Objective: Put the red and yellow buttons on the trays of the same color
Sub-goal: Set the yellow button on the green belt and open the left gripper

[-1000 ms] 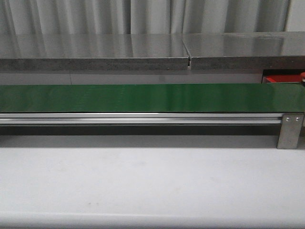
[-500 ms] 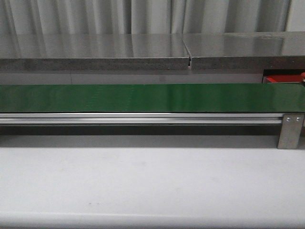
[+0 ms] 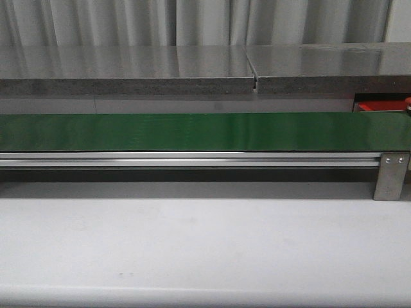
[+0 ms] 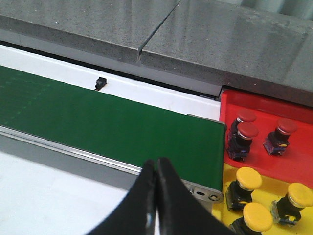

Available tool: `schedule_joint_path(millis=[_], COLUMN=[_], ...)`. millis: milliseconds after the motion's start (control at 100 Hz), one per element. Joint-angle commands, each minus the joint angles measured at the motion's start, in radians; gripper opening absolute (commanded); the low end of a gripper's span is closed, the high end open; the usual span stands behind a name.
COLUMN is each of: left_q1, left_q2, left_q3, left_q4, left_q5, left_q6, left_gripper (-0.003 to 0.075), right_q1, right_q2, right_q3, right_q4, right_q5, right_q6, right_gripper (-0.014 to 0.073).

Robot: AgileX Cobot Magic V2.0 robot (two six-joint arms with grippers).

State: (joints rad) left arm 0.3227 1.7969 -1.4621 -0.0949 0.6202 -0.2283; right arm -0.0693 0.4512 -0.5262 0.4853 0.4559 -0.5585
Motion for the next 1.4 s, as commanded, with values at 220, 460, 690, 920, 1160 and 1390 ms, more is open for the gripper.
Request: schedule_joint_path(millis=[220, 460, 690, 920, 1160, 1390], left_q1=[-0.067, -0.067, -0.067, -0.067, -0.063, -0.062], left_q2=[-0.063, -0.063, -0.063, -0.064, -0.067, -0.06], left_q3=[0.072, 0.078, 0.078, 0.036, -0.027, -0.036], left_q4=[-0.021, -0.042, -0.074, -0.073, -0.073, -0.015], left_q5=[-0.079, -0.063, -0.061, 0.002, 0.015, -0.038], left_q6=[0.002, 0.004, 0.004, 0.004, 0.004, 0.004], left_gripper=[0.0174, 0.0237, 0.0466, 0.0463, 0.0462, 0.0462], right_q1=[0.0, 0.0, 0.0, 0.0, 0.0, 0.0], right_q2=[0.002, 0.002, 0.002, 0.002, 0.002, 0.002], right_q3=[-0.026, -0.026, -0.026, -0.026, -0.026, -0.026], right_q4=[0.008, 0.008, 0.008, 0.008, 0.008, 0.008], right_q5=[-0.064, -0.064, -0.064, -0.064, -0.064, -0.064], right_q6=[-0.007, -0.007, -0.007, -0.007, -0.007, -0.007], right_gripper=[-0.0118, -0.0118, -0.0118, -0.0118, -0.0118, -0.0118])
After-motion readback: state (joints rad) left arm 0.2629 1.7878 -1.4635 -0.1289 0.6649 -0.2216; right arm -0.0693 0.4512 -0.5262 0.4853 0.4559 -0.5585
